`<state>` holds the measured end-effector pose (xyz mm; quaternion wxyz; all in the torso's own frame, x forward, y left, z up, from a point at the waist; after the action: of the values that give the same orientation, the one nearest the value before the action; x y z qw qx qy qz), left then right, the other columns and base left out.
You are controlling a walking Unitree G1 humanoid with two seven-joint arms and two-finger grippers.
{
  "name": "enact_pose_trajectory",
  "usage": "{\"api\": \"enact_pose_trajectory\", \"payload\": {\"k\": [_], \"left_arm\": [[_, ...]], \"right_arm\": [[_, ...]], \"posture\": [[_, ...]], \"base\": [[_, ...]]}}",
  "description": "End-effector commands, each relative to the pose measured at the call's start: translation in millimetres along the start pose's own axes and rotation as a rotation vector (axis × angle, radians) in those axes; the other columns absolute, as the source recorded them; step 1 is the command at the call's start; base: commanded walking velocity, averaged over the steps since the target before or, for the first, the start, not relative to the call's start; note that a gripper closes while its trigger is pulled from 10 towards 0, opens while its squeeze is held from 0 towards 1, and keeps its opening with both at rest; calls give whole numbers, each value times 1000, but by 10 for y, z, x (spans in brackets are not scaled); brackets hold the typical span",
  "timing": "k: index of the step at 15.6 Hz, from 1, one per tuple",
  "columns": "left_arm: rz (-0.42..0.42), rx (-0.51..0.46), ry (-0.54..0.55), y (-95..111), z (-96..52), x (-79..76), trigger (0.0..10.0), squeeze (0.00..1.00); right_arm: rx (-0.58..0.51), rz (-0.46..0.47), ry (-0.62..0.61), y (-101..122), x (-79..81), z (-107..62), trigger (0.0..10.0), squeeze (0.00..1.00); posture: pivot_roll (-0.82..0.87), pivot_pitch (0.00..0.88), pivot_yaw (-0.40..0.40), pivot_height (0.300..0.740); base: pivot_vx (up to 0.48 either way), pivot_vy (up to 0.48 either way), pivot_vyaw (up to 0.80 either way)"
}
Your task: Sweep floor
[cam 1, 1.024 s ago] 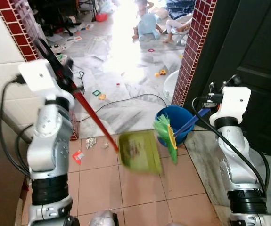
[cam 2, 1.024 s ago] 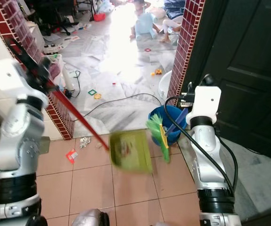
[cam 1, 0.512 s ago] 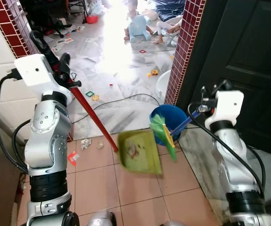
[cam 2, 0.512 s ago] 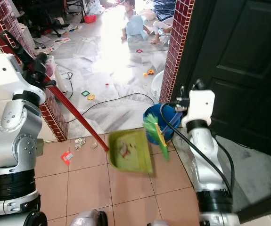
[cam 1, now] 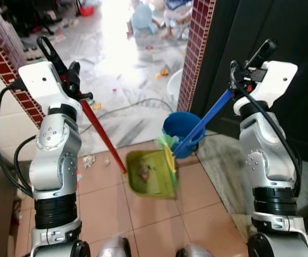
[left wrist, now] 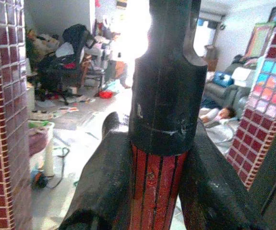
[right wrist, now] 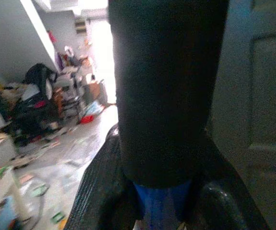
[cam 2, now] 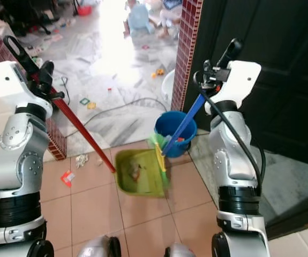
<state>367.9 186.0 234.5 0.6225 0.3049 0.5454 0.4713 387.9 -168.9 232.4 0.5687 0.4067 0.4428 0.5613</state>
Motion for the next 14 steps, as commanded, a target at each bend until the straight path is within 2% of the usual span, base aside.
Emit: {"api": "enact_pose_trajectory", "payload": {"k": [1,3,4,5,8,9,12,14], "left_arm": [[-42,-54,-34,142,23,-102,10000,0],[-42,-56,-34,147,25,-102,10000,0],[-40,-56,-35,144,25,-103,10000,0],[-38,-55,-35,140,24,-101,10000,0],[-34,-47,-33,119,11,-90,10000,0],[-35,-44,-34,110,7,-92,10000,0],[-37,-31,-31,71,1,-85,10000,0],[-40,-21,-33,43,2,-92,10000,0]], "right_arm": [[-97,92,62,324,146,53,10000,0],[-70,63,138,286,252,42,10000,0],[-3,9,183,81,291,-18,10000,0],[29,2,195,-30,294,-61,10000,0],[192,-102,262,-565,336,-318,10000,0],[219,-141,270,-692,328,-405,10000,0],[259,-205,280,-884,312,-550,10000,0],[298,-289,186,-1029,143,-636,10000,0]], "posture": [[-105,0,39,740],[-105,0,39,740],[-105,0,39,740],[-105,0,39,740],[-104,0,41,740],[-103,0,40,740],[-106,0,43,740],[-107,0,46,740]], "base": [[0,0,0],[0,0,0],[0,0,0],[0,0,0],[0,0,0],[0,0,0],[0,0,0],[0,0,0]]}}
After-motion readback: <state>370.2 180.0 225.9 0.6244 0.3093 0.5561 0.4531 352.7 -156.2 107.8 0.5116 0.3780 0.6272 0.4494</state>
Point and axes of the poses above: a point about 5 cm out from each wrist's last joint towards the gripper, its own z axis pointing out of the wrist towards the gripper, its own y axis along the axis of the wrist's last joint, x = y × z, the point moved 6 cm from there along z, pointing out of the wrist towards the gripper, and after that the axes turned 12 degrees about -z, right-handed, at the moved point
